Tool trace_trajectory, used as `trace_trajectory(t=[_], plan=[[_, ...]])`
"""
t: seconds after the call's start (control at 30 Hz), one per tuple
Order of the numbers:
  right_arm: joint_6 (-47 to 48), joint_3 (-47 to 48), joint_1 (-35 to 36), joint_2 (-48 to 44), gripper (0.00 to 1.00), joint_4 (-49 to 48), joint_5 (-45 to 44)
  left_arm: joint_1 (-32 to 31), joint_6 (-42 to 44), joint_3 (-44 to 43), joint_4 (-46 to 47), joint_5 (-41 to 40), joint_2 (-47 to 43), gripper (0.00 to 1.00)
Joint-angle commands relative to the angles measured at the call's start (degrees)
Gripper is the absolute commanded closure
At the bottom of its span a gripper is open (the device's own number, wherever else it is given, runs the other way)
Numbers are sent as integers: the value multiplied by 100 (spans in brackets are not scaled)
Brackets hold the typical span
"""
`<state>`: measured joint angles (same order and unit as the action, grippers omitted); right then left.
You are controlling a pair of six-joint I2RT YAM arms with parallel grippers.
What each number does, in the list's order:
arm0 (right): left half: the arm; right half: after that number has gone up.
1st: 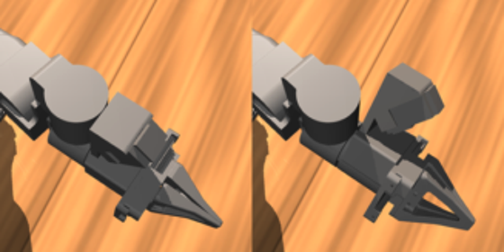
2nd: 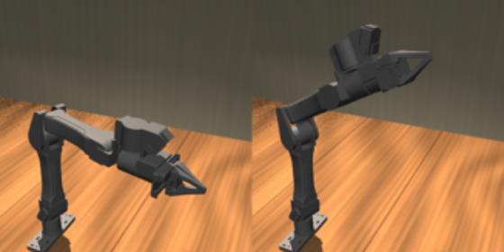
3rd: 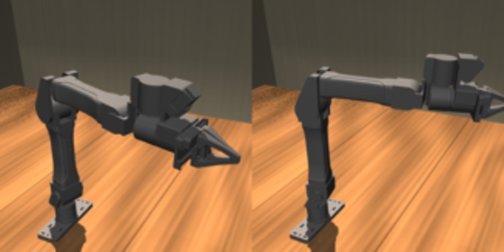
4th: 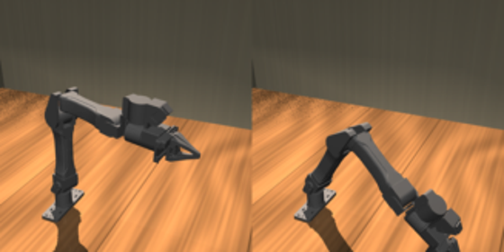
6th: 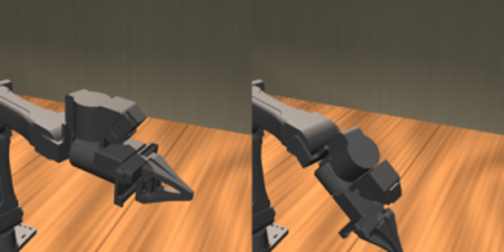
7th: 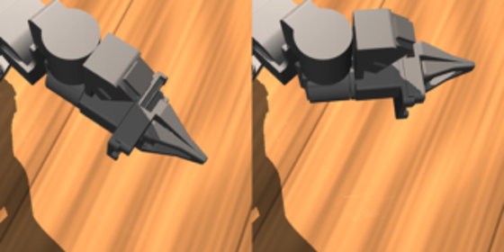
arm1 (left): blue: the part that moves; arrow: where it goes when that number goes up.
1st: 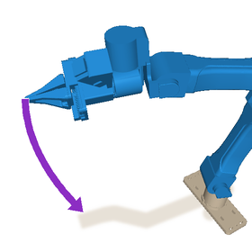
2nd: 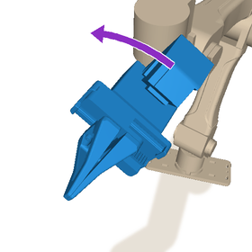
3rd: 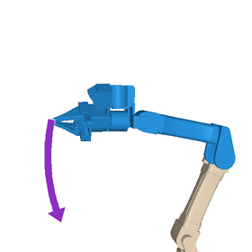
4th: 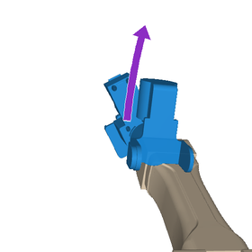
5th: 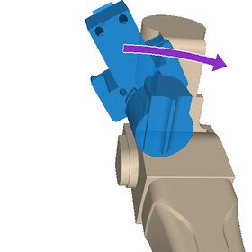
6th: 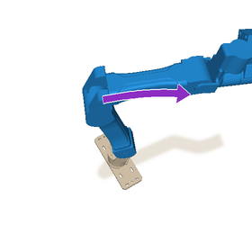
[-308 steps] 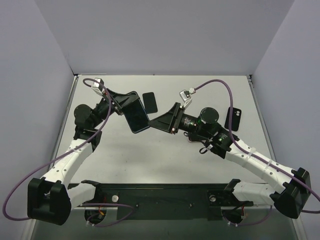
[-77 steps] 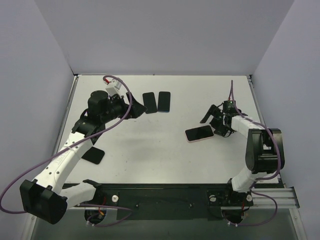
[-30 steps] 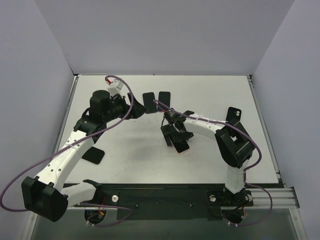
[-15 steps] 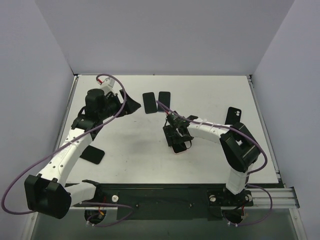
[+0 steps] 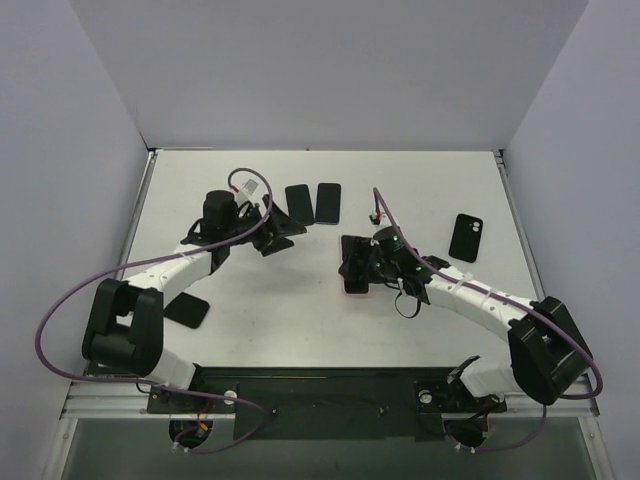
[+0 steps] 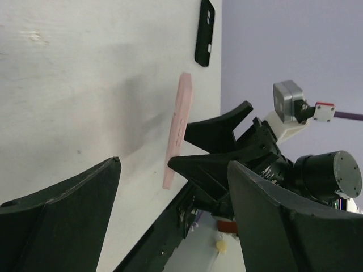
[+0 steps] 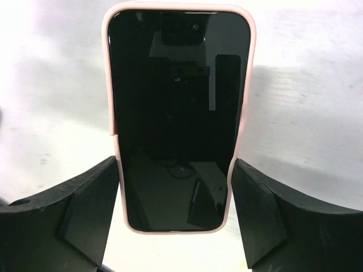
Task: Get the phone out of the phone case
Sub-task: Adjust the phone.
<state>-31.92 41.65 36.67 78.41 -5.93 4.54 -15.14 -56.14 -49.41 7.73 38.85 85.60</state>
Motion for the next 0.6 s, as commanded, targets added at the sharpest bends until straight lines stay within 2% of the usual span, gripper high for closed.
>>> trace_trajectory(t=[0.0,0.1,0.23,0.47,0.57], plan=[[-332,124,104,-458,100,-848,461,-559,-179,-157,880,536,62,14],[-358,238,323,-607,100,-821,443,-780,-73,-174,766,466,149,14],[-341,387,613,-810,100,-708,259,-868,33,-227,625,439,264,22],[-192,817,1017,-766,100,-453,-154,-1105,235,-315,388,378,317,24],[-95,1073,1263,-600,100,-268,-373,-1158,314,-368,291,404,369,35]])
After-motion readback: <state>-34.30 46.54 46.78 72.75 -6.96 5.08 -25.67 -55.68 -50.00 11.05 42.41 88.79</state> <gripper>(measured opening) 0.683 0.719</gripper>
